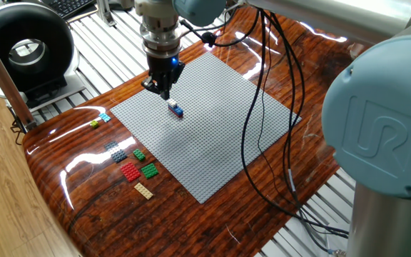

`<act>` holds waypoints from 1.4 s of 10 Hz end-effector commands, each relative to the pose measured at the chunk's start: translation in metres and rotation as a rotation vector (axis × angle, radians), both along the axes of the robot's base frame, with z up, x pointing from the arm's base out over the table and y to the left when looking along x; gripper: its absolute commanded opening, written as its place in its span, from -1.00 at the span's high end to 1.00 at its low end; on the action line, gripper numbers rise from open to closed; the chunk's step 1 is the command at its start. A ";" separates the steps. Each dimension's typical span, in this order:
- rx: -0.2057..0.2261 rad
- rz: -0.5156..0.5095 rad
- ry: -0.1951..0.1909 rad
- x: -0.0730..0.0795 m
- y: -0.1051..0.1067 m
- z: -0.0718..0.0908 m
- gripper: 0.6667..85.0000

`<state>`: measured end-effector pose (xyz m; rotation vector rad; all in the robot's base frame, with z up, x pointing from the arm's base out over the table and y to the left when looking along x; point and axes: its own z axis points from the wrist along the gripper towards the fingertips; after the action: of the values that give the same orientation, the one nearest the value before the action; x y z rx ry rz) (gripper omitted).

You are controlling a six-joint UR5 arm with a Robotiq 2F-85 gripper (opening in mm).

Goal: Build with small Lego blocks

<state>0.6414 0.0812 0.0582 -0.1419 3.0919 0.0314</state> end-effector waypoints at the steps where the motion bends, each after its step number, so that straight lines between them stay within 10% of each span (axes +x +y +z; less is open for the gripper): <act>1: 0.014 -0.014 -0.002 0.000 0.001 -0.007 0.98; 14: -0.015 -0.080 0.013 0.005 0.002 -0.021 0.98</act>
<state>0.6414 0.0810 0.0417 -0.0275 3.1081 -0.0095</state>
